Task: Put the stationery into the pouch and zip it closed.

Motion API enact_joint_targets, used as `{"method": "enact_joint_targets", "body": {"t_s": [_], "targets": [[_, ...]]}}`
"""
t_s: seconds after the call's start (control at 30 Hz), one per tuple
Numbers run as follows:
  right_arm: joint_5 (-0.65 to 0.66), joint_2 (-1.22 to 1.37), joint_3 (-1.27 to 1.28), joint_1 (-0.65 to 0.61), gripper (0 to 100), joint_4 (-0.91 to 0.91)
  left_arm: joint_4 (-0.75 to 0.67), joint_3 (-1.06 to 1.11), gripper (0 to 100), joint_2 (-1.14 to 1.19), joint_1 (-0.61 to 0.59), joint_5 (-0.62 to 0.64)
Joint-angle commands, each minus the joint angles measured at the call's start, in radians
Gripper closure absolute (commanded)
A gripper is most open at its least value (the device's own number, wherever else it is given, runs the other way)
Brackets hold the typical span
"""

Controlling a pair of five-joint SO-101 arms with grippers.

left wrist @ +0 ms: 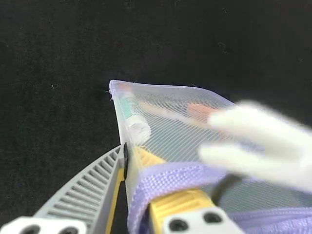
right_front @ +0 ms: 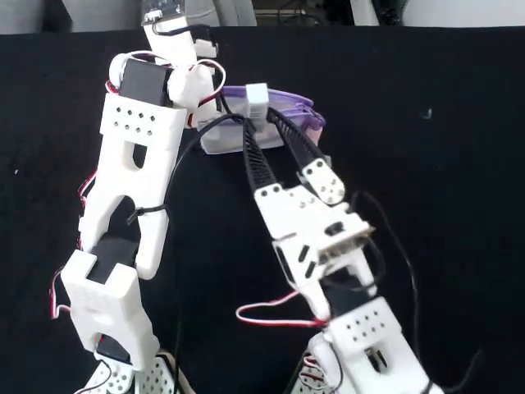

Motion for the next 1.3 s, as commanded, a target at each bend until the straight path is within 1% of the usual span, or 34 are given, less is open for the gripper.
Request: {"method": "enact_joint_targets", "body": {"t_s": [0.0, 0.17, 0.27, 0.53, 0.83, 0.87, 0.97, 1.03, 1.27], "targets": [[0.018, 0.203, -0.071, 0.028, 98.7, -0.199, 0.005, 0.007, 97, 0.011, 0.012, 0.000], [0.021, 0.398, -0.097, 0.043, 98.7, -0.388, 0.006, 0.007, 97, 0.011, 0.012, -0.002], [0.021, 0.478, -0.096, 0.044, 98.7, -0.466, 0.006, 0.007, 97, 0.011, 0.004, -0.002], [0.023, 0.549, -0.027, 0.044, 98.7, -0.555, 0.006, 0.002, 97, 0.011, -0.002, -0.002], [0.023, 0.673, -0.036, 0.044, 97.8, -0.563, 0.006, 0.005, 97, 0.011, -0.004, -0.002], [0.018, 0.693, -0.045, 0.044, 95.9, -0.563, 0.006, 0.005, 97, 0.011, -0.004, -0.002], [0.015, 0.733, -0.059, 0.044, 83.9, -0.565, 0.006, 0.005, 97, 0.011, -0.004, -0.002], [0.021, 0.736, -0.059, 0.044, 77.9, -0.565, 0.006, 0.005, 97, 0.011, -0.004, -0.002], [0.023, 0.734, -0.056, 0.044, 77.3, -0.568, 0.005, 0.005, 97, 0.011, -0.005, -0.002]]}}
